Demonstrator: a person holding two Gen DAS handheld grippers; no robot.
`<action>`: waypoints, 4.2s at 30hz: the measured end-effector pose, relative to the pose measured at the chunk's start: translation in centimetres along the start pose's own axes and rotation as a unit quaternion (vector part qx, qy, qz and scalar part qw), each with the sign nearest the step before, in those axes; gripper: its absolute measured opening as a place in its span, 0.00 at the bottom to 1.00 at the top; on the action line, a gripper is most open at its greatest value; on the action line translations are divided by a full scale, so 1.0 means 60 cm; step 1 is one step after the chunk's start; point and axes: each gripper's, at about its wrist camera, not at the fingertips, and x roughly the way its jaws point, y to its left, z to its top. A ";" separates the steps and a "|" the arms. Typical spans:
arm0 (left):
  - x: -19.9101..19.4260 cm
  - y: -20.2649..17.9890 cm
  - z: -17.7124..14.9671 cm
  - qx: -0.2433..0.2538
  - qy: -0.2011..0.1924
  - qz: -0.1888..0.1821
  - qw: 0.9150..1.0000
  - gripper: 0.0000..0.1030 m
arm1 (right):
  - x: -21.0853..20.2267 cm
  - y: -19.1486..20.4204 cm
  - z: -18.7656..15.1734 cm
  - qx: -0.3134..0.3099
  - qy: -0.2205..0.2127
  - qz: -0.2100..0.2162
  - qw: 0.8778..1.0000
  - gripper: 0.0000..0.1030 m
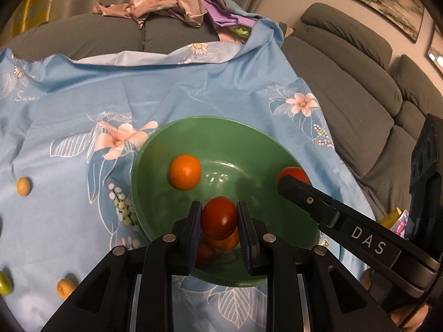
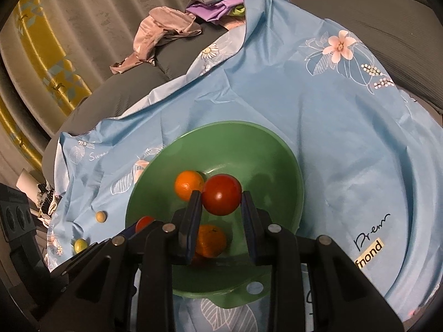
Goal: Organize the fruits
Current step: 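Lower the red tomato into the green bowl and open the right gripper, then move the right gripper back to the cloth and grasp the small orange kumquat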
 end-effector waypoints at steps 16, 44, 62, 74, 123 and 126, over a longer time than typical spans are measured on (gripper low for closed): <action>0.009 0.002 -0.005 0.004 0.007 0.002 1.000 0.24 | 0.014 0.000 -0.002 -0.005 0.013 -0.016 1.000 0.30; 0.018 -0.001 -0.008 0.011 0.011 0.004 1.000 0.24 | 0.028 -0.002 -0.004 -0.010 0.026 -0.039 0.999 0.30; -0.139 0.114 0.002 -0.079 -0.063 0.067 0.993 0.40 | 0.003 0.050 -0.006 -0.042 0.006 0.027 0.999 0.51; -0.232 0.334 -0.036 -0.181 -0.073 0.250 0.948 0.40 | 0.023 0.204 -0.059 -0.156 0.026 0.144 0.977 0.53; -0.061 0.381 0.016 -0.240 -0.031 0.168 0.956 0.25 | 0.151 0.277 -0.145 -0.223 0.163 0.112 0.955 0.27; -0.102 0.352 0.018 -0.210 -0.052 0.203 0.955 0.25 | 0.133 0.271 -0.142 -0.217 0.152 0.117 0.957 0.27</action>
